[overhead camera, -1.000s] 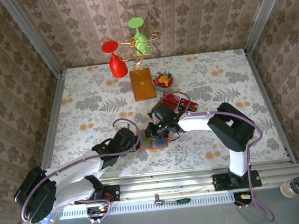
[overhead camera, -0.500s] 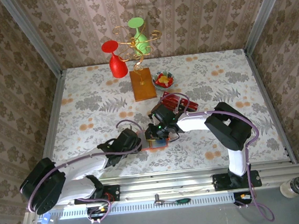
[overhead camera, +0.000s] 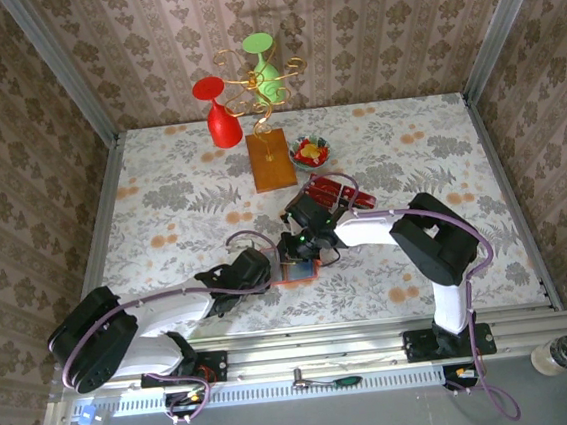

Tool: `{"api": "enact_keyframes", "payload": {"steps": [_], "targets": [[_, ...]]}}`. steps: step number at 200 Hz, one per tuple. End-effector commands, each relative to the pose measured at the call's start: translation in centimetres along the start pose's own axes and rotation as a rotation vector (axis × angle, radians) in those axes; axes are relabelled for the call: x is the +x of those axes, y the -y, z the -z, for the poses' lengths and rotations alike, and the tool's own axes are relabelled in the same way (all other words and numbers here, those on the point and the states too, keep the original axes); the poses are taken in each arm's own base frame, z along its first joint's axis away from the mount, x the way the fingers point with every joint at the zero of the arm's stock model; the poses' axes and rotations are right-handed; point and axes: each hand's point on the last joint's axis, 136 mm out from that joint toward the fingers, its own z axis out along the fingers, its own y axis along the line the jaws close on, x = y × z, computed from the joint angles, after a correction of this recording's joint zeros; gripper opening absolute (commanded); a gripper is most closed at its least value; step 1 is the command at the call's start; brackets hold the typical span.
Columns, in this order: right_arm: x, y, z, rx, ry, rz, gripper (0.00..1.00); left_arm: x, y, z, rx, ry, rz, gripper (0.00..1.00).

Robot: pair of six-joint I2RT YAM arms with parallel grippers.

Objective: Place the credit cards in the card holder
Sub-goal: Turn over the card slot in the card holder, then pick up the credit card from the storage box.

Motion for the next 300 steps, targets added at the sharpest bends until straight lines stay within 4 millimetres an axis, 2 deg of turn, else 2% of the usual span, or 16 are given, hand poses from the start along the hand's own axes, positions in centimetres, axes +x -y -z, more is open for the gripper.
{"api": "enact_keyframes", "payload": {"steps": [1, 78, 138, 180, 211, 242, 268, 285, 300], "targets": [[-0.9, -0.3, 1.3, 0.046, 0.024, 0.048, 0.15, 1.1, -0.2, -0.3, -0.015, -0.045, 0.009, 0.64], [-0.2, 0.7, -0.9, 0.065, -0.020, 0.034, 0.13, 0.0, 0.6, 0.5, 0.011, -0.020, 0.007, 0.64], [0.1, 1.3, -1.1, 0.076, -0.029, 0.028, 0.13, -1.6, 1.5, 1.6, 0.045, 0.014, 0.011, 0.73], [0.2, 1.4, -1.2, 0.074, -0.029, 0.021, 0.12, -1.0, 1.4, 1.0, 0.027, -0.011, -0.001, 0.73], [0.0, 0.8, -0.8, 0.059, -0.022, 0.026, 0.13, 0.1, 0.6, 0.3, 0.004, -0.033, 0.009, 0.68], [-0.9, -1.0, 0.7, 0.023, -0.001, 0.050, 0.17, 0.9, 0.0, -0.1, -0.023, -0.052, 0.006, 0.66], [-2.4, -2.7, 3.6, -0.009, 0.049, 0.089, 0.24, 1.0, -0.2, -0.2, -0.033, -0.057, 0.005, 0.64], [-3.7, -2.6, 5.8, 0.006, 0.093, 0.101, 0.28, 1.1, -0.4, -0.2, -0.039, -0.058, 0.005, 0.64], [-4.9, -1.5, 8.0, 0.059, 0.137, 0.113, 0.31, 1.1, -0.4, -0.2, -0.041, -0.057, 0.005, 0.64]]}}
